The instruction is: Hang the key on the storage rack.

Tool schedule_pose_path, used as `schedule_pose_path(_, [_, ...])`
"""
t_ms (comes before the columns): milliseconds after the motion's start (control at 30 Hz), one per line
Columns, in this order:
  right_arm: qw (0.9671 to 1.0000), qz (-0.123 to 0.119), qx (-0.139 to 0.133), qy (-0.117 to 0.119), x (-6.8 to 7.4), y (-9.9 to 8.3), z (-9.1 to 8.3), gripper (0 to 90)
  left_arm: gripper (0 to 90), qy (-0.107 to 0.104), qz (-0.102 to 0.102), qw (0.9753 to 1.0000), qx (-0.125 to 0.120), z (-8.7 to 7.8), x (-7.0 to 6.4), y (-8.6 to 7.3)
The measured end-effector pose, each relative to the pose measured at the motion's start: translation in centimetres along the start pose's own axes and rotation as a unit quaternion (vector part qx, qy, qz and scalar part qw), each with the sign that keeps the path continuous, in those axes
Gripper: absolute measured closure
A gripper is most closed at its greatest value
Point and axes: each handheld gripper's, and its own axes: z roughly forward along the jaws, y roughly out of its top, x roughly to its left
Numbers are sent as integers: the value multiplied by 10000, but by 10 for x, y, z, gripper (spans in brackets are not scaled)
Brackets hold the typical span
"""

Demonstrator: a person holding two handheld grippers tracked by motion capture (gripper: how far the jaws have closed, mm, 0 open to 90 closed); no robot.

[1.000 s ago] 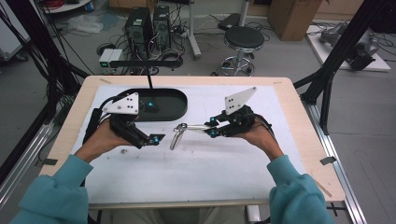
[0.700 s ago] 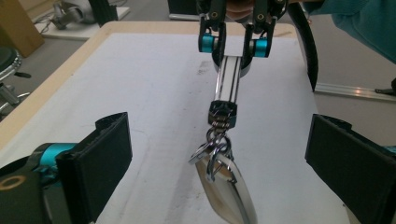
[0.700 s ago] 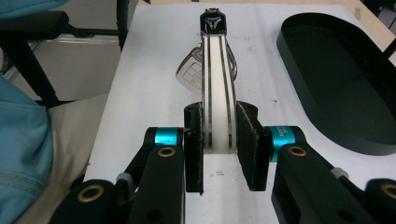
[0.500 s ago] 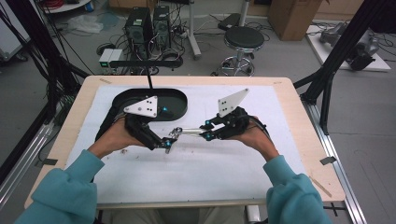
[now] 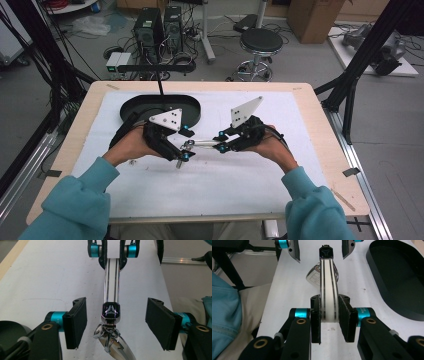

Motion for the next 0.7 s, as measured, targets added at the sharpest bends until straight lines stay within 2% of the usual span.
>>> schedule_pose_path(167, [10000, -22, 22, 36, 0, 0, 2, 744, 422, 91, -26, 9999, 134, 3, 1, 1])
schedule_pose_path(200, [10000, -27, 22, 23, 1, 1, 2, 744, 425, 104, -85, 9998, 168, 5, 1, 1])
schedule_pose_path(367, [9999, -45, 73, 54, 1, 1, 4, 744, 512, 43, -89, 9995, 307, 9, 2, 2])
schedule_pose_path(533, [9999, -47, 101, 58, 1, 1, 5, 743, 558, 12, -124, 9990, 424, 12, 2, 2])
schedule_pose_path(700, [9999, -40, 110, 101, 1, 1, 7, 744, 631, 71, -139, 9986, 502, 12, 1, 3])
